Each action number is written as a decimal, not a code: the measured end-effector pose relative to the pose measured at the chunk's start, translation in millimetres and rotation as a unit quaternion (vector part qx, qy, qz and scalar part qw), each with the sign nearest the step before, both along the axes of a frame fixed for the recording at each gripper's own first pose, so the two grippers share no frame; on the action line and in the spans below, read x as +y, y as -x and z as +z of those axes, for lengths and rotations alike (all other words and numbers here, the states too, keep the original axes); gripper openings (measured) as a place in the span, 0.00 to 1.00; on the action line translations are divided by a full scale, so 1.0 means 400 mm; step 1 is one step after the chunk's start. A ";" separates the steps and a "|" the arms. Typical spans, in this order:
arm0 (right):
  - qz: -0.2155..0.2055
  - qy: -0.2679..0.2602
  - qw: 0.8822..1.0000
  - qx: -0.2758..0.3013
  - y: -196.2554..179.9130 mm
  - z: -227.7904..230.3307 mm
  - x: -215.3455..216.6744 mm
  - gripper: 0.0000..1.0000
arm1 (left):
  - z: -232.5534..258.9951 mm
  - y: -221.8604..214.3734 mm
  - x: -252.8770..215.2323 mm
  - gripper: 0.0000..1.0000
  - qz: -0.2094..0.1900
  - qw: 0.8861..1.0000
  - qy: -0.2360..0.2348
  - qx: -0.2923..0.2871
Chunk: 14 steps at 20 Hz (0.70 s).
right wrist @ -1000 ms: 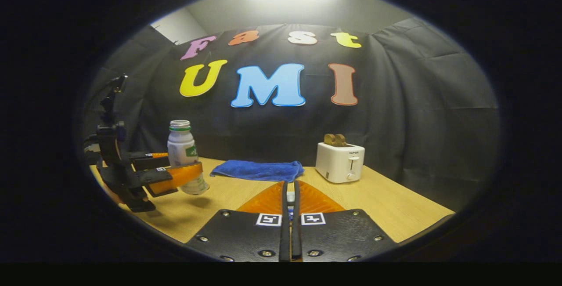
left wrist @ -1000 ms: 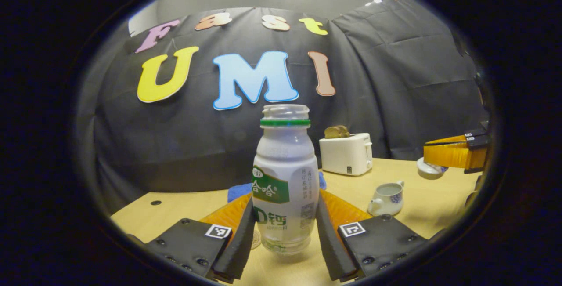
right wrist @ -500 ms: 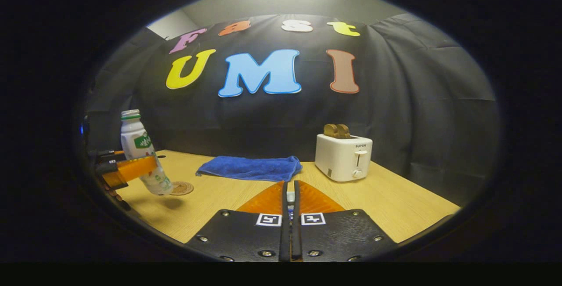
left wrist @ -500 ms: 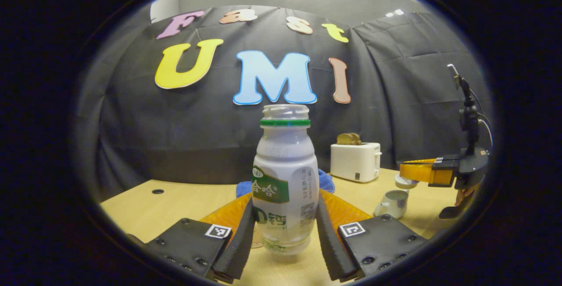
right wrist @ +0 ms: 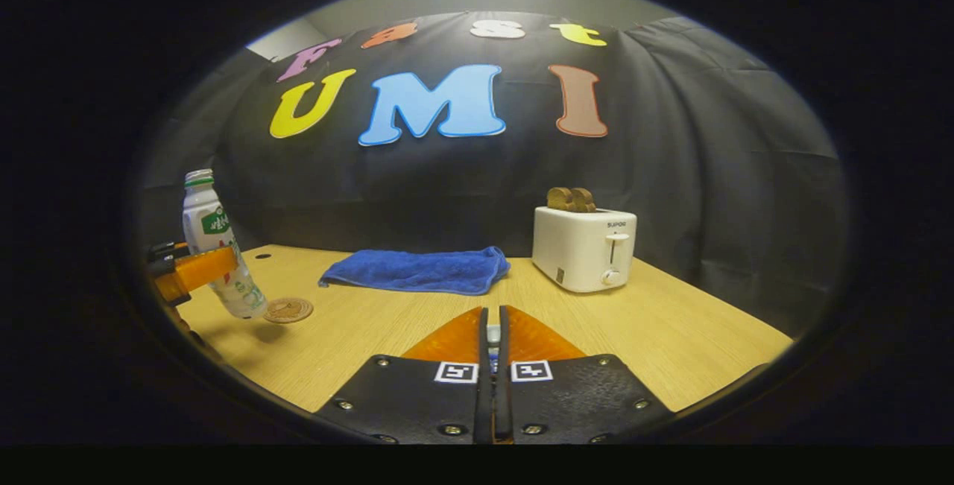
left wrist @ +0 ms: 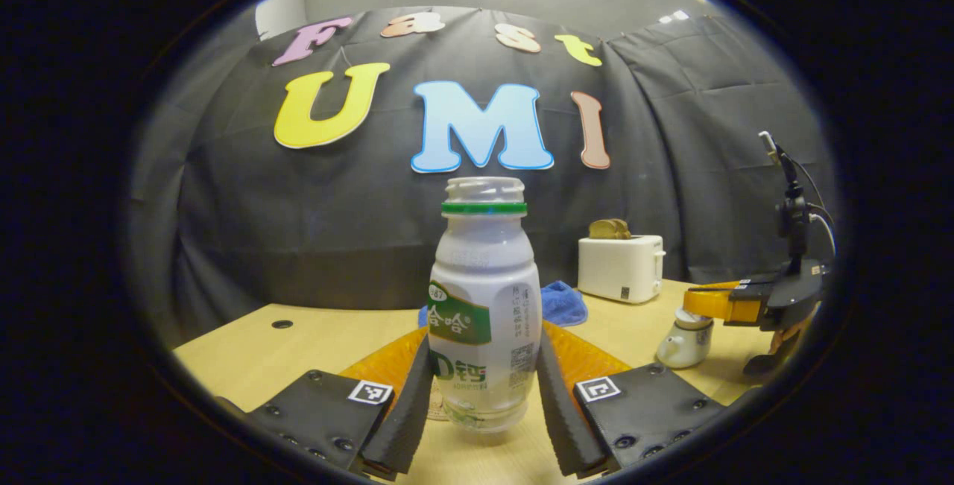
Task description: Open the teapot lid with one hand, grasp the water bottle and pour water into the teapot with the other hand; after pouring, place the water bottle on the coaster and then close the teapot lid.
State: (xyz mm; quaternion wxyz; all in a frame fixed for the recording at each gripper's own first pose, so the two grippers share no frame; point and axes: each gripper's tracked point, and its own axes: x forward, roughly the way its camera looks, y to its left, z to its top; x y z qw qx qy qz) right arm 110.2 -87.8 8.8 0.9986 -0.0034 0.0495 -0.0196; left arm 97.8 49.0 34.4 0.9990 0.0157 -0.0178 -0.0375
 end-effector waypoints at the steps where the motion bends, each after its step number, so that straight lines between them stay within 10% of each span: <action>1: -0.001 0.001 1.000 0.000 -0.002 -0.004 -0.001 0.02 | 0.001 -0.012 0.004 0.75 0.001 1.000 0.001 0.000; 7: -0.001 0.004 1.000 0.000 0.000 -0.010 0.001 0.02 | -0.012 -0.016 0.015 0.77 0.008 1.000 0.003 0.006; 8: -0.001 0.005 1.000 0.000 -0.001 -0.014 0.000 0.18 | -0.028 -0.020 0.001 0.72 0.008 1.000 0.004 0.007; 9: -0.001 0.003 1.000 0.002 0.000 -0.016 -0.001 0.02 | -0.032 -0.022 0.000 0.67 0.008 1.000 0.003 0.008; 14: -0.006 -0.014 1.000 0.005 0.002 -0.029 -0.004 0.10 | -0.042 -0.025 0.008 0.74 0.012 1.000 0.003 0.013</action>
